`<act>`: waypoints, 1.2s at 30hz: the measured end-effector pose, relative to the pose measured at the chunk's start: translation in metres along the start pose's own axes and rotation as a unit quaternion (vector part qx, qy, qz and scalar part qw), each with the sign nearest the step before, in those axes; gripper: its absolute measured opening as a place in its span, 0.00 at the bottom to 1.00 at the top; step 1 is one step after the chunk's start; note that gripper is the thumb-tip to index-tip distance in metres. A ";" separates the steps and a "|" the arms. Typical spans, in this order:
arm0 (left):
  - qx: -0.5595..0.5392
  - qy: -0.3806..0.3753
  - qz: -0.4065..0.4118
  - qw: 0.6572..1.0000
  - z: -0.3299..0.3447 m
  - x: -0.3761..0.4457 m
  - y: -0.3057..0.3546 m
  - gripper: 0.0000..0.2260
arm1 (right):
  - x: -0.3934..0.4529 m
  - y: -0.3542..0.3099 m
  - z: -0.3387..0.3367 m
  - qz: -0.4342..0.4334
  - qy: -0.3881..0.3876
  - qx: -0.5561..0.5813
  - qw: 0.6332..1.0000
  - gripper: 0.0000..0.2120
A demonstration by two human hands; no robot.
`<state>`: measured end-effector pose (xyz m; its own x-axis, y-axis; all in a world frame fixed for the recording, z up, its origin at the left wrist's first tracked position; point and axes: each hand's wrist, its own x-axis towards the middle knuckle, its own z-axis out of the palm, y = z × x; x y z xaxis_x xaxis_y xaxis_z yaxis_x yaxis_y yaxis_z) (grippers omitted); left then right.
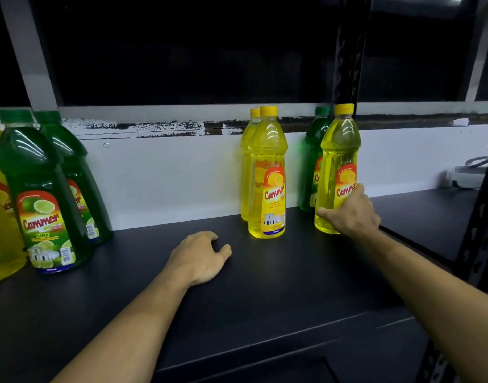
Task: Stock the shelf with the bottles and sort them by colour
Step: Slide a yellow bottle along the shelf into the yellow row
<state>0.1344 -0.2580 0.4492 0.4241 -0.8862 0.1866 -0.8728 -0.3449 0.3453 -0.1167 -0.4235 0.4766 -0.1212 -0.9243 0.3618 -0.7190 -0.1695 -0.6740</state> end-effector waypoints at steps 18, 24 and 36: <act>-0.002 -0.007 -0.006 1.000 -0.001 -0.006 0.002 0.25 | -0.094 -0.050 0.002 -0.110 -0.072 0.005 0.991 0.43; -0.005 -0.007 -0.004 1.000 -0.001 -0.006 0.001 0.25 | -0.092 -0.045 0.005 -0.121 -0.074 0.019 0.990 0.46; -0.012 -0.010 -0.005 1.000 -0.001 -0.005 -0.001 0.25 | -0.080 -0.036 0.003 -0.126 -0.084 0.050 0.987 0.47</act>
<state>0.1335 -0.2524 0.4490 0.4268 -0.8891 0.1652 -0.8630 -0.3459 0.3683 -0.0785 -0.3442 0.4701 0.1748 -0.8905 0.4200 -0.6403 -0.4269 -0.6386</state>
